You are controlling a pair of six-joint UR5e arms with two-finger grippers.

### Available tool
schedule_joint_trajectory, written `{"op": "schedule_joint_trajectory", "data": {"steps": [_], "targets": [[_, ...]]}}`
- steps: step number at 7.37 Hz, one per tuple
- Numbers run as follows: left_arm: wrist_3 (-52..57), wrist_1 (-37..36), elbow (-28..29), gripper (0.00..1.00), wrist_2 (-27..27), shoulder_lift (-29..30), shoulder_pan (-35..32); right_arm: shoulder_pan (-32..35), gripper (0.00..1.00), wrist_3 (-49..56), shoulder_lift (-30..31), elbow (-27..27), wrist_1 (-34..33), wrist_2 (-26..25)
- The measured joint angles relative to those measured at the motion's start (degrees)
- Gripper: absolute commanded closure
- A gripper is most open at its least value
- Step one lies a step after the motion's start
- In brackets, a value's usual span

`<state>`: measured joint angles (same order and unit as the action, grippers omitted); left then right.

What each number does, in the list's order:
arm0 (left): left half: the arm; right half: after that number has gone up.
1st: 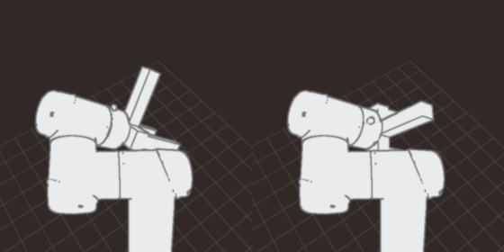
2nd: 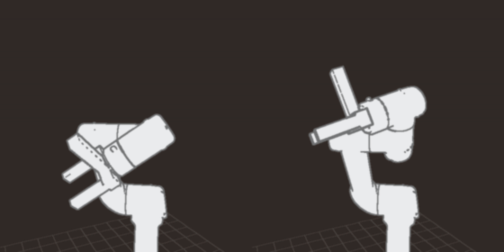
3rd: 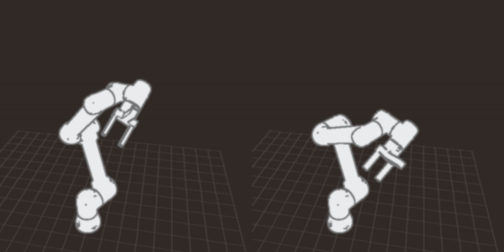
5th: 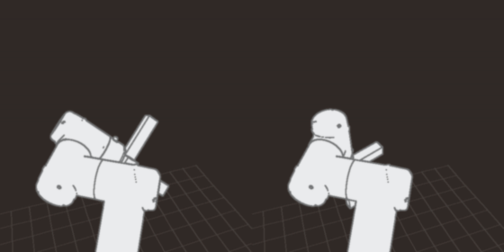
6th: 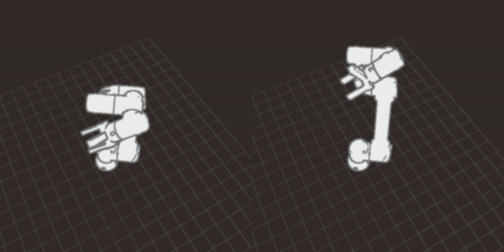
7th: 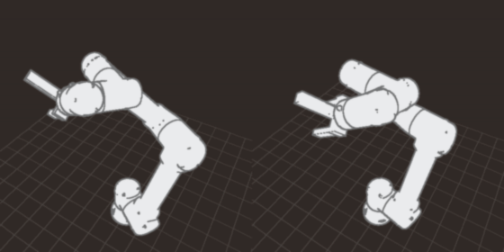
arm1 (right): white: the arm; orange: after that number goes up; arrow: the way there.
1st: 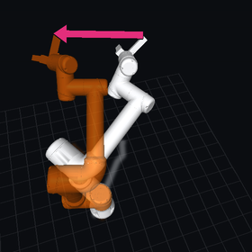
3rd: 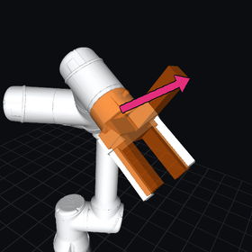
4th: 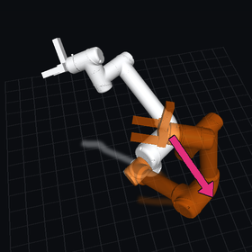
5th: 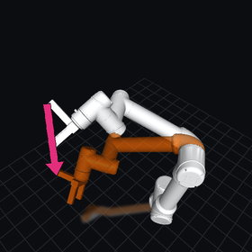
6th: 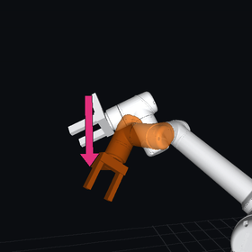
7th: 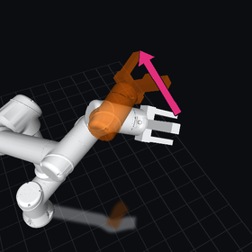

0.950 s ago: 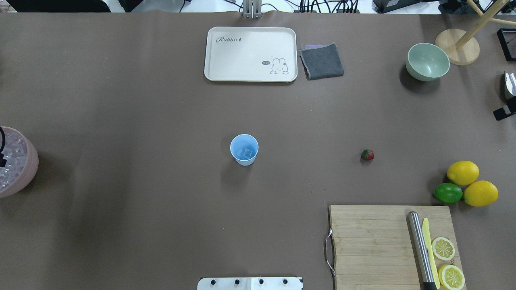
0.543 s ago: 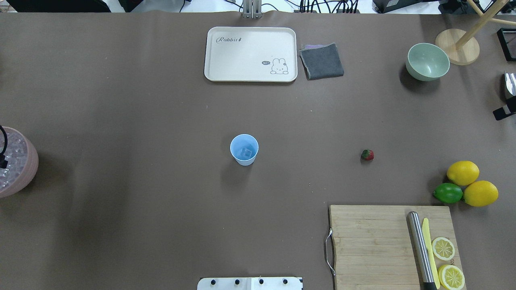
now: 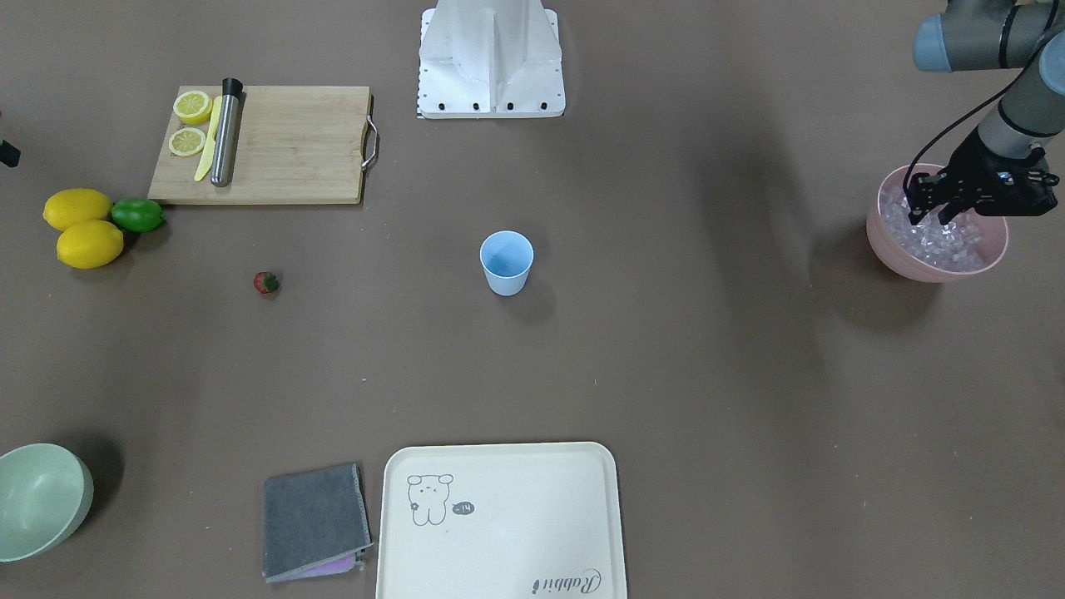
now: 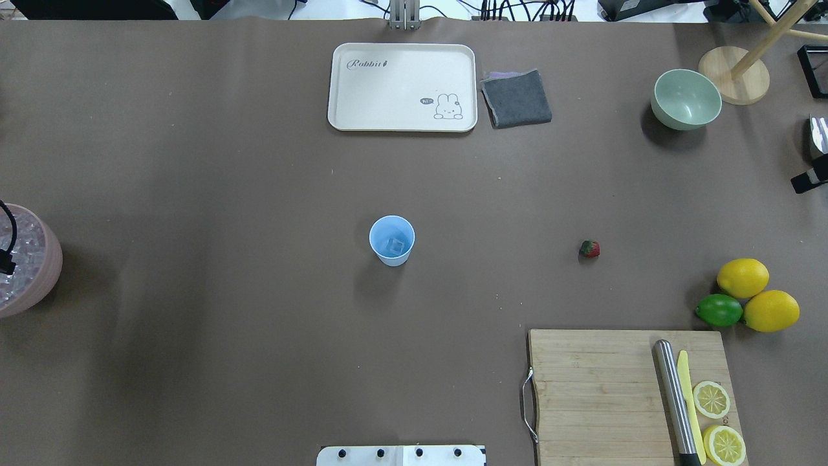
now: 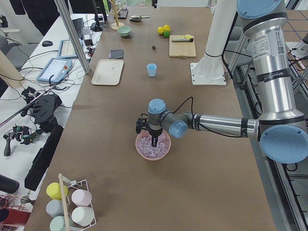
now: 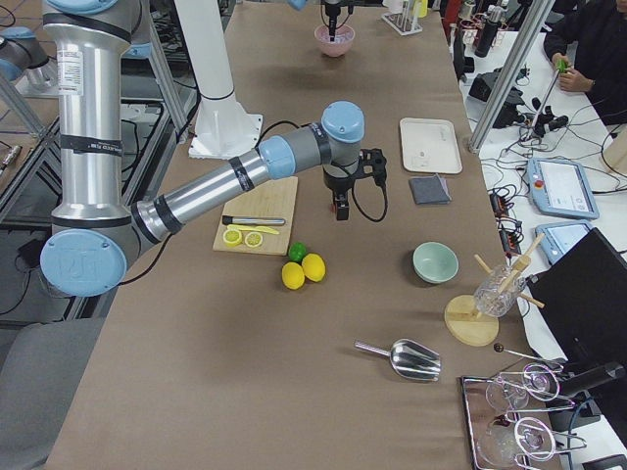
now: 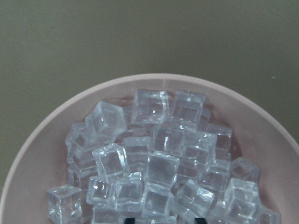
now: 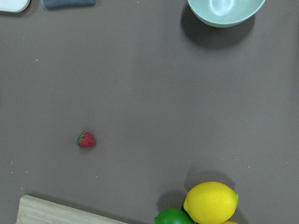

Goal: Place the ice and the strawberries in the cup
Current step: 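Lower the left gripper into the bowl and grasp another ice cube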

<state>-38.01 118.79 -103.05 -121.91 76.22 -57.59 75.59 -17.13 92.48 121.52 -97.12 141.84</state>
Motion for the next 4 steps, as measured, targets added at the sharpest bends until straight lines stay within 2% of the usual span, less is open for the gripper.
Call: {"op": "schedule_joint_trajectory", "data": {"steps": [2,3,4], "targets": [[0.01,0.32,0.14,0.5,-0.01,-0.02,0.31,0.0,0.0,-0.31,0.05,0.16,0.0,0.02],[0.0,0.54,0.32,0.67,-0.04,-0.01,0.37,0.0,0.0,-0.35,0.05,0.17,0.0,0.02],[-0.1,0.64,0.44,1.0,-0.05,0.06,0.51,0.0,0.0,-0.36,0.02,0.16,0.0,0.02]]}}
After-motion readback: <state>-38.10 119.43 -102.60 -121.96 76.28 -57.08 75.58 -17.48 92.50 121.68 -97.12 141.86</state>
